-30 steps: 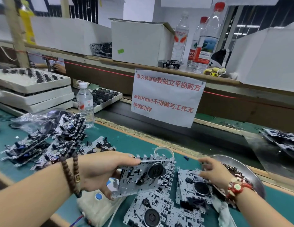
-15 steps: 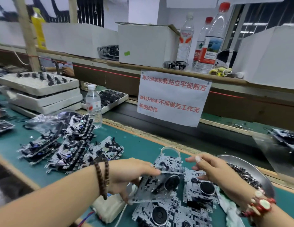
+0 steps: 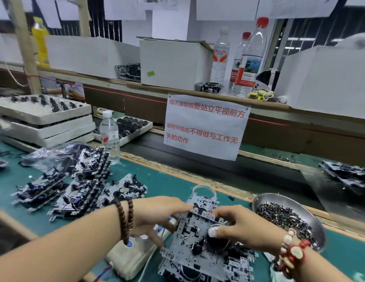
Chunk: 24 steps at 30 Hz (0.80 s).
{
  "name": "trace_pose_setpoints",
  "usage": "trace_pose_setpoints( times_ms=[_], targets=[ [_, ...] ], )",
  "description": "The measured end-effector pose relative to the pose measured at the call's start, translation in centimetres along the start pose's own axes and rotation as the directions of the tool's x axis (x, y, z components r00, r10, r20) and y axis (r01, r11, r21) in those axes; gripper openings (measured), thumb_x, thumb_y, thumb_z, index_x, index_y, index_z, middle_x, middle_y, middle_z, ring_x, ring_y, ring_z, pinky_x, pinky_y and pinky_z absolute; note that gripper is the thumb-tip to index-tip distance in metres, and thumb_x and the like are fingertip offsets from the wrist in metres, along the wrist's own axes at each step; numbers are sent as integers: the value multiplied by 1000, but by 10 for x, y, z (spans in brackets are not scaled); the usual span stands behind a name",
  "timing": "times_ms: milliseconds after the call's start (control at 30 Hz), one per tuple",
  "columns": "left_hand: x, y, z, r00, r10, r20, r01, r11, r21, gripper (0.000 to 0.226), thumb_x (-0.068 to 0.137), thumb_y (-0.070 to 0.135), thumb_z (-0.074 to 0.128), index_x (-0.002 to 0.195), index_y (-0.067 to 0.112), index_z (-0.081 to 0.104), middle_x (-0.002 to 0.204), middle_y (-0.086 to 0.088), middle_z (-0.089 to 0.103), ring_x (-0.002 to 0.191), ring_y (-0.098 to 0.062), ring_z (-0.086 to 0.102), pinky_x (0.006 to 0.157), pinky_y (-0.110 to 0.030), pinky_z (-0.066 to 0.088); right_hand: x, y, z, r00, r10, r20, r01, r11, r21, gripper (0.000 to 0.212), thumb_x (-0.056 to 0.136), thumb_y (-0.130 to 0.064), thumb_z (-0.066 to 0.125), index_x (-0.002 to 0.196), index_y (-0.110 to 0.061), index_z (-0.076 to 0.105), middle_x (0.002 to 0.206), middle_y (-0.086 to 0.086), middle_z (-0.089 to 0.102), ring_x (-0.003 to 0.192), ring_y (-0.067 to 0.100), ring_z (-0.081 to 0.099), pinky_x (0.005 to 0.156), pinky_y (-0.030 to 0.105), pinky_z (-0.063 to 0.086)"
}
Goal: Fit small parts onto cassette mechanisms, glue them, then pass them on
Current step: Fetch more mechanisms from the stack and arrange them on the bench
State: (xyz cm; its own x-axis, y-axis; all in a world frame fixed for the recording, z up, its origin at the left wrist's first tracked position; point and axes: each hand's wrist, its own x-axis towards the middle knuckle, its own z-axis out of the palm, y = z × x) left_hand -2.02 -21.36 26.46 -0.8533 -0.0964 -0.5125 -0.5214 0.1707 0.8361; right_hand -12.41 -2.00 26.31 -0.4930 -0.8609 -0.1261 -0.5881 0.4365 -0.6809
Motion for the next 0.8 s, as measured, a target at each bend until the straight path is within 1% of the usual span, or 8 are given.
trace_pose_setpoints(
  times_ms=[100,267,333,433,533,633,700,800],
  targets=[
    [-5,3,3,997,81,-17,-79,993,85,46,83,52,55,120,23,49,123,6,51,100,-12,54,76,-30,54,-3,14,9,985,153,-81,-129,960,248,23,84,-36,65,84,-13,64,82,1,64,72,10,60,62,22,48],
    [9,0,7,935,329,-135,-263,896,359,30,90,33,57,118,26,49,101,9,58,69,3,54,62,-12,50,-13,17,42,882,468,-61,-265,598,757,25,85,-32,63,80,-9,72,79,6,65,67,17,54,53,23,49],
    [17,3,7,863,475,-173,-302,759,577,21,92,23,51,113,28,52,98,10,59,52,6,46,47,-4,35,-17,15,55,876,479,-54,-287,607,741,28,87,-35,59,66,-22,72,74,-7,66,69,9,56,69,27,50],
    [32,8,7,837,525,-158,-300,680,669,21,94,14,45,106,25,58,88,10,56,56,2,45,46,-4,34,-22,4,70,889,448,-91,-309,735,603,21,91,-45,47,81,-34,61,82,-24,57,78,-11,47,91,19,31],
    [50,8,9,851,506,-143,-283,670,687,23,95,10,43,106,22,60,85,11,52,57,1,45,49,-7,34,-21,10,75,871,486,-73,-326,682,655,26,93,-38,50,101,-18,64,111,-4,64,86,-11,48,92,14,31],
    [67,9,16,857,499,-130,-269,647,713,24,96,10,42,109,20,61,91,6,55,68,-2,47,61,-11,39,-22,10,90,893,449,-42,-315,688,653,34,96,-20,50,107,11,59,123,22,58,90,4,53,93,28,36],
    [73,9,20,863,492,-115,-259,626,735,25,96,10,42,110,19,61,104,1,59,82,-7,52,75,-17,43,-16,13,90,832,511,-216,-335,774,537,26,89,8,48,91,33,52,104,49,52,94,44,57,76,47,30],
    [78,8,21,881,463,-99,-233,605,761,25,96,10,41,109,18,61,115,0,60,99,-13,55,88,-23,44,-4,16,91,822,568,-43,-457,702,546,30,93,3,47,110,27,50,119,45,48,113,53,48,58,27,46]
  ],
)
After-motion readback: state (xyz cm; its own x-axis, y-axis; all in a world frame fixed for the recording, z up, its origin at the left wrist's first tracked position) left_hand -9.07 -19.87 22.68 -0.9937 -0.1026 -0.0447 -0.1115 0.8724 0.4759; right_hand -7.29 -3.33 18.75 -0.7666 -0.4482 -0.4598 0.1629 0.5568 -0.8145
